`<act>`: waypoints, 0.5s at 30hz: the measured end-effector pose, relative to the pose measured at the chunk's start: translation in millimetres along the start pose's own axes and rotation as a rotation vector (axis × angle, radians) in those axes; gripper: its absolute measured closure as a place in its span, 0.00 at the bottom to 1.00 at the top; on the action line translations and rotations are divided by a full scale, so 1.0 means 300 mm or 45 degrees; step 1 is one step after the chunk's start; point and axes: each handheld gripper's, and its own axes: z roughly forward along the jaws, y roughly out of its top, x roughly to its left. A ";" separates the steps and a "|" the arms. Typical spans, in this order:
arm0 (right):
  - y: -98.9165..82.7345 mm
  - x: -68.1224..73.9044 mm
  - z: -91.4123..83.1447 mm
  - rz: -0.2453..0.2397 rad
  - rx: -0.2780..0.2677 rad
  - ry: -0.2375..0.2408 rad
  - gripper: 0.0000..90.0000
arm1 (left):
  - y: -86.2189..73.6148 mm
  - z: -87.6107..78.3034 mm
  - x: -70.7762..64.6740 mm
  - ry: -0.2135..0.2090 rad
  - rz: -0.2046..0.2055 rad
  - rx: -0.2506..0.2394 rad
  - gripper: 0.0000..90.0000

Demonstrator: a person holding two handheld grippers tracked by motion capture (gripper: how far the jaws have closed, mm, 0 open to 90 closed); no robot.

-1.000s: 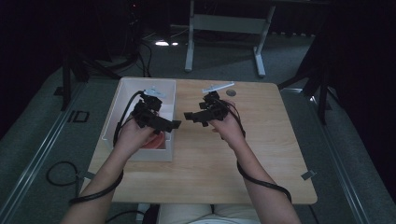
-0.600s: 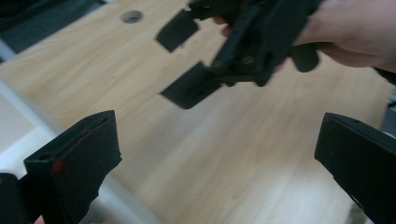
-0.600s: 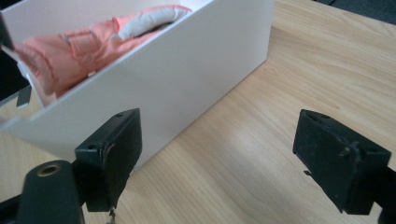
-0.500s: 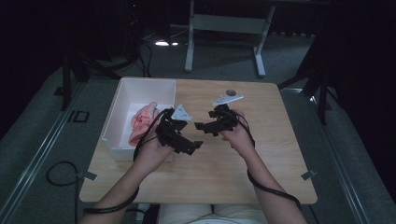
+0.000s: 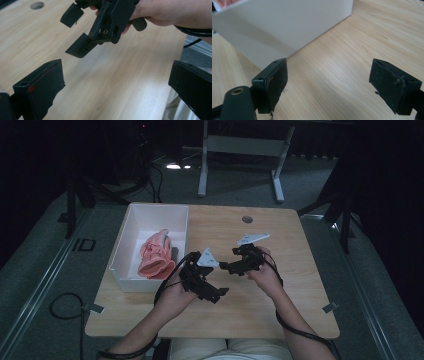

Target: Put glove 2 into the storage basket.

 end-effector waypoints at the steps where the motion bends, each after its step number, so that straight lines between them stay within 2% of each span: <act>1: -0.024 -0.002 -0.007 -0.008 0.012 -0.011 0.17 | -0.011 0.017 -0.014 0.009 0.011 -0.001 0.00; 7: -0.068 -0.009 -0.021 -0.009 0.019 -0.026 0.17 | -0.037 0.058 -0.041 -0.033 0.021 0.022 0.00; 8: -0.103 -0.017 -0.030 -0.005 0.027 -0.038 0.17 | -0.048 0.073 -0.053 -0.040 0.024 0.021 0.00; 10: -0.112 -0.019 -0.032 -0.005 0.027 -0.041 0.17 | -0.056 0.083 -0.059 -0.048 0.032 0.029 0.00; 11: -0.137 -0.025 -0.036 0.000 0.029 -0.045 0.17 | -0.061 0.089 -0.062 -0.053 0.037 0.028 0.00; 12: -0.149 -0.028 -0.038 0.001 0.029 -0.046 0.17 | -0.076 0.106 -0.068 -0.080 0.046 0.021 0.00; 15: -0.172 -0.035 -0.040 0.008 0.037 -0.050 0.18 | -0.091 0.125 -0.073 -0.089 0.040 0.036 0.00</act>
